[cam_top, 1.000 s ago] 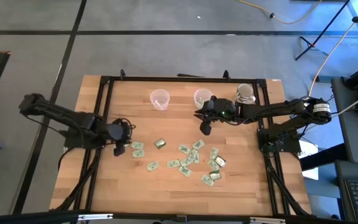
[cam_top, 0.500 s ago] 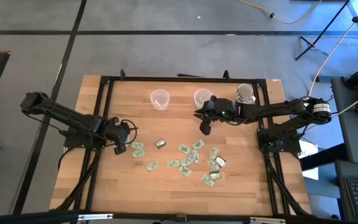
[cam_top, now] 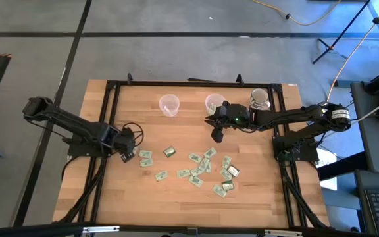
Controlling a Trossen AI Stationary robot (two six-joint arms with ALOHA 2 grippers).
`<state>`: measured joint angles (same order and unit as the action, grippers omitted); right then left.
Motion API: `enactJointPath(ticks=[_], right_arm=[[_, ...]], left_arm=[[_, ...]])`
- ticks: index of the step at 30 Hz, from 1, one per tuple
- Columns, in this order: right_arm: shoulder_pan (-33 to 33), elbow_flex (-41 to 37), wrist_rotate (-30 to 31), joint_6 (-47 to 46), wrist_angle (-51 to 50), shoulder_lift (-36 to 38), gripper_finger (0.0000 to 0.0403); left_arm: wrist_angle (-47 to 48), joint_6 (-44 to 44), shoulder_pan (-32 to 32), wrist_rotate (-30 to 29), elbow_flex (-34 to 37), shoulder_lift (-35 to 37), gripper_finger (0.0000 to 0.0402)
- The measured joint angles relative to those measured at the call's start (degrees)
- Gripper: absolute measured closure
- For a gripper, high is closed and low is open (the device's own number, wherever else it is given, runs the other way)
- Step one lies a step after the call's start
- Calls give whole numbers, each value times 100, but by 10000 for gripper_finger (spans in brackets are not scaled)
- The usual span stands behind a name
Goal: Pick and place Stevia / Truvia into bins
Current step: Put the stevia packet into the right transparent container
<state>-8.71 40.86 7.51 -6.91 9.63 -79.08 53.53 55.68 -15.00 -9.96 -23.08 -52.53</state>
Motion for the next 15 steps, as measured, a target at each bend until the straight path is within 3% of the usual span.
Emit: enactJointPath(ticks=[15], right_arm=[[-2, 0, 0, 8, 0, -1, 324]], left_arm=[[-139, 71, 0, 196, -15, -843, 334]])
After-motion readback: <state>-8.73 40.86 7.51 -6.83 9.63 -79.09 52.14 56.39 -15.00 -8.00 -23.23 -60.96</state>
